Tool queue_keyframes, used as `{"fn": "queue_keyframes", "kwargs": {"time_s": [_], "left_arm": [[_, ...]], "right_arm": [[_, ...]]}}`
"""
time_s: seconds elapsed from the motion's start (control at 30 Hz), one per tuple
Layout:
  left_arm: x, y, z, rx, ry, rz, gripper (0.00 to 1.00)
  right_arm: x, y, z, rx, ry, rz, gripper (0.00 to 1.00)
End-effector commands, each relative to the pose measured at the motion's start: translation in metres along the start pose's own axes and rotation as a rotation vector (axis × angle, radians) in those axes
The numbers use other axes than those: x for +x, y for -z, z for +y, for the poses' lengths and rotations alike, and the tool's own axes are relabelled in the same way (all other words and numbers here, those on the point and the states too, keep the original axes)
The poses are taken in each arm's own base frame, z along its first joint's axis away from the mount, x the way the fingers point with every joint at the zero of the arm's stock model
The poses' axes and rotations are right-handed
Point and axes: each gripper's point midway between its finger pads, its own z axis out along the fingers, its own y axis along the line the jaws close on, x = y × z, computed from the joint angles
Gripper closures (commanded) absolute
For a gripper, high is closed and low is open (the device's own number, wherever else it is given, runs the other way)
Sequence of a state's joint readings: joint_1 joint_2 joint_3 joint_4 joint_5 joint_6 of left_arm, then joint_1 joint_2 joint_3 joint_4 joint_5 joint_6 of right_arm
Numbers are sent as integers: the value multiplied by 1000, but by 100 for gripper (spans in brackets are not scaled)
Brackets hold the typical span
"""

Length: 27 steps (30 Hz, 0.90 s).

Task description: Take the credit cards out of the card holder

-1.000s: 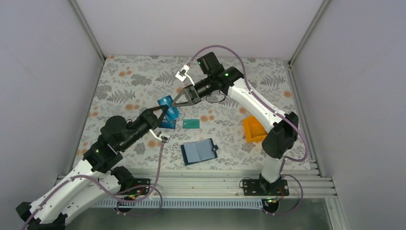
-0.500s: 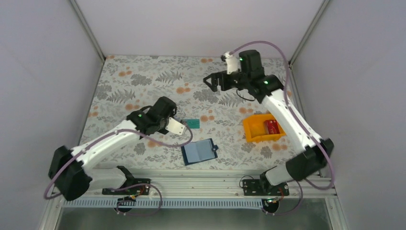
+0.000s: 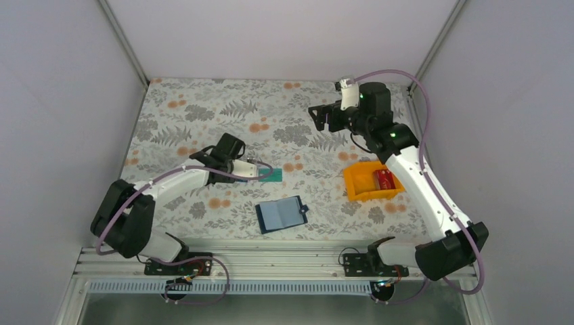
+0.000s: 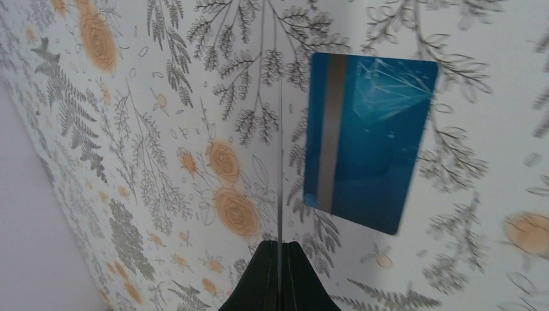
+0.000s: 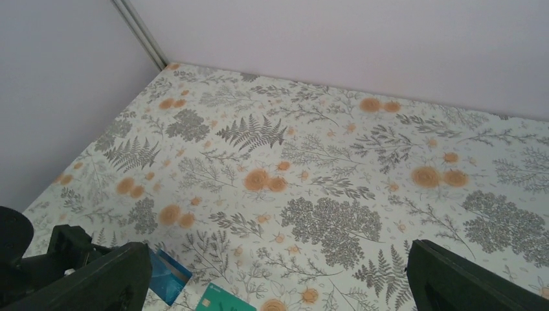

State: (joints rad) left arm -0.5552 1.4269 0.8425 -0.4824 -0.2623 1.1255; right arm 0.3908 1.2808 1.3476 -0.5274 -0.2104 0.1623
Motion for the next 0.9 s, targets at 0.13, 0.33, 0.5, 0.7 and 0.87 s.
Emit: {"fn": "queue_keyframes", "kwargs": {"time_s": [0.13,0.33,0.5,0.7,0.87], "left_arm": [[-10,-27,17,-48,72,5,98],[-2,-36,5,-26,76,71,98],[-5,-38,-2,-19,67,84,98],[-7,-38,-11,-17,29,111,98],[3,-41,-18,-2,28,163,98]], "right_arm": [[-11,12,-5,1,39,-52,0],[-11,14,-3,-30,45,-54,0],[-9,12,-3,-43,44,-49,0],[-8,12,-2,-62,41,-44,0],[-9,13,1,-81,44,-47,0]]}}
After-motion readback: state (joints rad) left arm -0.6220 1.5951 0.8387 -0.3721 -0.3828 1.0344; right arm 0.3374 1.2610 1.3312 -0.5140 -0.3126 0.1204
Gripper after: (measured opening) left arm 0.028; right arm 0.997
